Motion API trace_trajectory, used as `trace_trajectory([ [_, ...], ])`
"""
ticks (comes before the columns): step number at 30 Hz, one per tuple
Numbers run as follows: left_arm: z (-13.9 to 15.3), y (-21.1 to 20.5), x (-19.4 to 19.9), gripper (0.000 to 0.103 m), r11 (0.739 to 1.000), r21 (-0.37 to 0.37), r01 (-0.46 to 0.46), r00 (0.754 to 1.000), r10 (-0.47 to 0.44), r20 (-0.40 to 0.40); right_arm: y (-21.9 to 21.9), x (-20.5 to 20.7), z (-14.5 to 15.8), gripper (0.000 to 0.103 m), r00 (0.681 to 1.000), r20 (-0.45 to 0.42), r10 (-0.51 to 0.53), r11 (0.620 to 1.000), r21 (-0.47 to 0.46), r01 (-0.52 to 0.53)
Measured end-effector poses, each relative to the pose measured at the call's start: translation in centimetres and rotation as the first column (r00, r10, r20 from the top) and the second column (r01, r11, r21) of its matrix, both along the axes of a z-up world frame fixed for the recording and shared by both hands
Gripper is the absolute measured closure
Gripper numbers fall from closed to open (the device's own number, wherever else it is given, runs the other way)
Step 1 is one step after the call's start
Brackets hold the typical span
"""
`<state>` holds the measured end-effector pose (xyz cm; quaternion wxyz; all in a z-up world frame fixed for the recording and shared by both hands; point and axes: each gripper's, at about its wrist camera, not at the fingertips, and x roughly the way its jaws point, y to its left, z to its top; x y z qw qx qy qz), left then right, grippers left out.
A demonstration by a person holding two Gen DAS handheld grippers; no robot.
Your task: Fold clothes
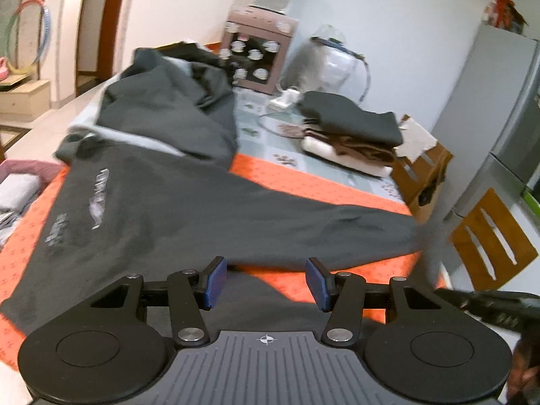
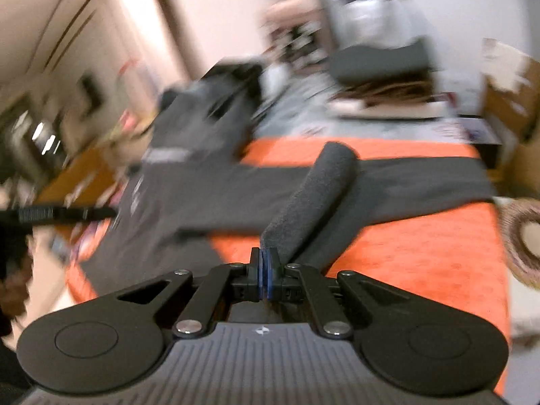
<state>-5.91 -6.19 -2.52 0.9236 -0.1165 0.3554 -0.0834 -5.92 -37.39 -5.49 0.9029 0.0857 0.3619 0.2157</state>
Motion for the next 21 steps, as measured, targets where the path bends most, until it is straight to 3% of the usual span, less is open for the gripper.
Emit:
trace_trajectory([
  [6,-1.5,2.3,-1.1,0.048,1.000,-0.016,-0.025,0.998,0.024,-0.056,6.8,-1.0,-3.1,0.100,0.966,-0.097,0.238,0.962,-0.113,-0.249],
  [10,-3.0,2.2,-1.1,0.047,0.999,-0.029,0.023,0.995,-0.025,-0.096,8.0,-1.9,-4.3,0.097,0.939,-0.164,0.303,0.939,-0.119,-0.323],
  [11,-3.4,1.9,-1.1,0.047,0.999,-0.028,0.042,0.994,-0.045,-0.102,7.8,-2.0,-4.2,0.095,0.935,-0.172,0.310,0.937,-0.110,-0.331],
  [14,-4.6,0.7,-0.6,0.046,0.994,-0.020,0.107,0.988,-0.109,-0.110,6.8,-2.6,-3.3,0.072,0.935,-0.167,0.314,0.938,-0.097,-0.333],
  [15,-5.0,0.3,-0.3,0.046,0.992,-0.020,0.128,0.985,-0.129,-0.112,6.3,-2.7,-2.9,0.069,0.936,-0.164,0.312,0.939,-0.096,-0.330],
  [21,-7.1,-2.3,1.9,0.040,0.974,-0.052,0.218,0.965,-0.223,-0.136,2.9,-3.1,-1.1,0.063,0.962,-0.157,0.223,0.964,-0.112,-0.242],
])
